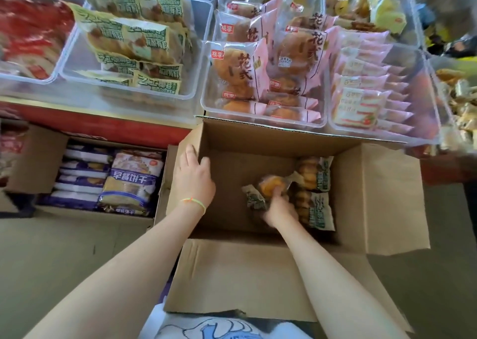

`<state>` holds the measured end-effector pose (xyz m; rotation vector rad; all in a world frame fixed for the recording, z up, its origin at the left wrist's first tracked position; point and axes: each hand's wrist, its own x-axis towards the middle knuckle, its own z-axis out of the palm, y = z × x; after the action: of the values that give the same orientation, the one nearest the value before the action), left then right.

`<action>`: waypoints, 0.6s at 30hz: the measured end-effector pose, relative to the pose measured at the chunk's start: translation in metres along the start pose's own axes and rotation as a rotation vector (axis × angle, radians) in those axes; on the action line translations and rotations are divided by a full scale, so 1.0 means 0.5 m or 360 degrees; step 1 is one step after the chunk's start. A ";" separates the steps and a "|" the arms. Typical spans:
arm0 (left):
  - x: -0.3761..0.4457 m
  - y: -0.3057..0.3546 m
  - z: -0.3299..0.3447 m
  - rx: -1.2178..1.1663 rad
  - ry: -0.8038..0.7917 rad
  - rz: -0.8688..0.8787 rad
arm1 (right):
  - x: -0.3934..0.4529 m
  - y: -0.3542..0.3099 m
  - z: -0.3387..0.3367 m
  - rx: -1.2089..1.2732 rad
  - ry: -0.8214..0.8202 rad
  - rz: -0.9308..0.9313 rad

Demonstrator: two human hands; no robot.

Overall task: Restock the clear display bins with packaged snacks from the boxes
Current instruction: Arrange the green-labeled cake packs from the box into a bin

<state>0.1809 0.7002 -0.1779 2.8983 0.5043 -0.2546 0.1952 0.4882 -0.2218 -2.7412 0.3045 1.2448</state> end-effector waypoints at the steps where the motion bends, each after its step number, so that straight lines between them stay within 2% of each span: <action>1: -0.001 0.001 -0.001 -0.0006 0.0013 0.0000 | -0.007 -0.001 -0.010 0.0105 0.0016 -0.0057; 4: -0.001 0.000 -0.007 -0.0105 -0.0007 0.0006 | -0.040 -0.007 -0.044 0.0584 -0.0066 -0.0193; 7: -0.003 -0.006 -0.013 -0.0342 -0.0035 -0.0009 | -0.096 -0.014 -0.086 0.1356 -0.0287 -0.0292; 9: -0.006 -0.005 -0.037 -0.0635 -0.0087 -0.0056 | -0.129 -0.017 -0.105 0.1756 -0.0461 -0.0402; 11: -0.014 0.004 -0.072 -0.1103 -0.0174 -0.0092 | -0.154 -0.022 -0.124 0.2054 -0.0603 -0.0535; 14: -0.038 0.014 -0.144 -0.2200 -0.0466 -0.0152 | -0.187 -0.044 -0.147 0.2225 -0.0694 -0.0745; 16: -0.046 0.003 -0.184 -0.2409 -0.0648 -0.0117 | -0.210 -0.077 -0.159 0.2240 -0.0618 -0.0795; 18: -0.039 -0.018 -0.218 -0.2421 -0.0649 -0.0092 | -0.232 -0.127 -0.164 0.2192 -0.0506 -0.0844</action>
<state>0.1746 0.7259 -0.0698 1.3140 0.4060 -0.2736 0.1953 0.5503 -0.0789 -1.2981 0.2295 0.7796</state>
